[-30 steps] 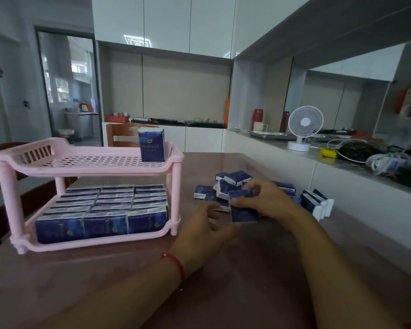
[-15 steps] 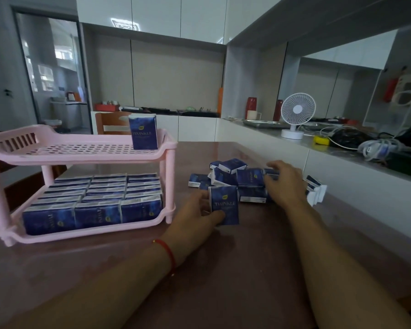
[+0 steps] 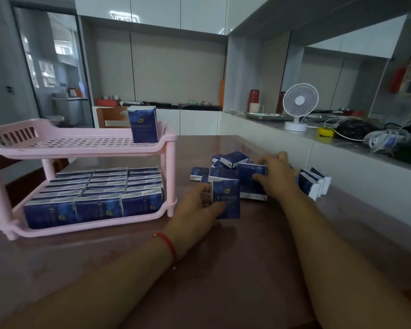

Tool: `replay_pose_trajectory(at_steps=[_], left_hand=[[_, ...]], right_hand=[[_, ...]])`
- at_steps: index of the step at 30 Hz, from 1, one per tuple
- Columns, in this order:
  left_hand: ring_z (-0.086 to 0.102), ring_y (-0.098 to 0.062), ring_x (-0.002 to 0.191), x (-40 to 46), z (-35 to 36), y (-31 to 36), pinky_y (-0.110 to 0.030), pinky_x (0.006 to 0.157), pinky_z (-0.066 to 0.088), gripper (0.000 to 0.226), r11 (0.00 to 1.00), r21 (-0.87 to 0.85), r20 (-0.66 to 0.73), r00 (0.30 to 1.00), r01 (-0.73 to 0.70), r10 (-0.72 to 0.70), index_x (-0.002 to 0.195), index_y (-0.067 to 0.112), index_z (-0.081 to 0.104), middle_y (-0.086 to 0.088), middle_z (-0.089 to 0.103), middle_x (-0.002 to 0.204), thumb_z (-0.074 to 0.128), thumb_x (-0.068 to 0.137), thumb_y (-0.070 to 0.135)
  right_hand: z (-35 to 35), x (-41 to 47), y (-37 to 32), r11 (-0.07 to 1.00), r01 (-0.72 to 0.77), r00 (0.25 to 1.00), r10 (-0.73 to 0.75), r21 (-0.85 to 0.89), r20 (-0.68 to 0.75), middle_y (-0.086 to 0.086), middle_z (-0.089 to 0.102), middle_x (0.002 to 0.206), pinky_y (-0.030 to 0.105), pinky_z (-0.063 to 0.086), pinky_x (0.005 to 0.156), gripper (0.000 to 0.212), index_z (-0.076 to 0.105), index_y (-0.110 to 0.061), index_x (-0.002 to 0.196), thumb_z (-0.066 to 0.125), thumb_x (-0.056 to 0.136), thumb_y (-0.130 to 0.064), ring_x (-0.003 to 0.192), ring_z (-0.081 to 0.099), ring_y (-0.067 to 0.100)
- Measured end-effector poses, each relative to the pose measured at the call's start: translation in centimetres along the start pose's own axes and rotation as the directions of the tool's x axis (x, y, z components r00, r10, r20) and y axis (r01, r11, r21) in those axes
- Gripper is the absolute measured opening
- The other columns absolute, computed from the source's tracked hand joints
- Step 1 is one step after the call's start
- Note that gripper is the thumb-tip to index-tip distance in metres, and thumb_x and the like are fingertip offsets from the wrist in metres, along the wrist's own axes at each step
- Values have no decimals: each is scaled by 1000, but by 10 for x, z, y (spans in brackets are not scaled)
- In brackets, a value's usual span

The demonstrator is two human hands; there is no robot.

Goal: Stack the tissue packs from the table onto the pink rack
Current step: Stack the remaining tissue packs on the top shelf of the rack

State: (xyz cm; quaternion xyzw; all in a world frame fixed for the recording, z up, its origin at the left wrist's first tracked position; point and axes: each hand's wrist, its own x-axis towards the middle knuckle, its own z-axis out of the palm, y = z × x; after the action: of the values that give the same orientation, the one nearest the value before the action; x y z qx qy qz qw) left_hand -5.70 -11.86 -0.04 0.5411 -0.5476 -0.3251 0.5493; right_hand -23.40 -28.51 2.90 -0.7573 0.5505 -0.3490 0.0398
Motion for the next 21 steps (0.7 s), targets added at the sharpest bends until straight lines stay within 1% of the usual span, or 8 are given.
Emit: replay_pose_trajectory(at_steps=[3, 5, 7, 9, 11, 13, 16, 21], left_hand=[[69, -20, 93, -1, 0, 2, -24, 64, 58, 25, 1000, -6, 1, 1000, -2, 2, 113, 18, 58, -7, 69, 104, 62, 93, 5], [68, -19, 91, -2, 0, 1, -24, 63, 58, 25, 1000, 6, -5, 1000, -16, 16, 112, 20, 57, -6, 69, 103, 63, 93, 5], [68, -20, 91, -2, 0, 0, -26, 65, 59, 27, 998, 44, -25, 999, -35, 36, 112, 23, 56, -6, 68, 103, 65, 91, 8], [69, -21, 91, -2, 0, -1, -31, 69, 61, 31, 995, 78, -35, 998, -58, 61, 116, 23, 55, -6, 68, 104, 67, 90, 9], [69, -21, 93, -3, -1, 0, -34, 71, 62, 35, 994, 87, -31, 997, -71, 74, 120, 22, 54, -6, 68, 105, 66, 90, 8], [69, -21, 93, -4, -2, 1, -32, 69, 62, 40, 992, 94, -22, 996, -81, 83, 122, 22, 52, -7, 67, 106, 66, 89, 3], [68, -19, 87, -6, -4, 5, -24, 64, 58, 54, 995, 73, 4, 998, -69, 69, 124, 18, 52, -7, 66, 102, 65, 81, -12], [65, -7, 87, -10, -5, 10, -16, 67, 56, 59, 997, 61, 47, 998, -45, 42, 125, 17, 51, 3, 64, 98, 62, 79, -18]], right_hand=[[-29, -5, -9, 955, 38, 997, -15, 293, -78, 2, 61, 110, 38, 52, 83, 19, 59, -34, 95, 68, 89, -19, 95, 63, 27], [-50, -12, -20, 803, 40, 998, 2, 594, -71, 3, 67, 100, 32, 54, 68, 14, 63, -30, 100, 62, 95, -17, 85, 67, 23], [-69, -23, -31, 570, 12, 997, -74, 822, 37, 7, 65, 100, 31, 57, 65, 18, 66, -24, 111, 59, 98, -13, 85, 67, 19], [-80, -33, -35, 462, -30, 948, -269, 887, 171, 9, 66, 107, 37, 58, 73, 30, 63, -21, 124, 62, 96, -13, 92, 68, 21], [-80, -38, -36, 506, -70, 858, -410, 860, 311, 11, 68, 117, 47, 56, 83, 41, 61, -22, 128, 67, 89, -12, 102, 68, 29], [-72, -39, -40, 636, -50, 798, -438, 770, 414, 13, 67, 124, 50, 54, 93, 39, 65, -21, 123, 72, 86, -10, 111, 67, 33], [-59, -40, -51, 798, 64, 751, -434, 599, 497, 5, 67, 121, 44, 55, 98, 37, 69, -28, 117, 78, 83, -16, 114, 66, 22], [-55, -42, -56, 876, 147, 731, -409, 459, 547, -11, 67, 121, 37, 56, 95, 46, 66, -40, 121, 82, 78, -34, 109, 64, 8]])
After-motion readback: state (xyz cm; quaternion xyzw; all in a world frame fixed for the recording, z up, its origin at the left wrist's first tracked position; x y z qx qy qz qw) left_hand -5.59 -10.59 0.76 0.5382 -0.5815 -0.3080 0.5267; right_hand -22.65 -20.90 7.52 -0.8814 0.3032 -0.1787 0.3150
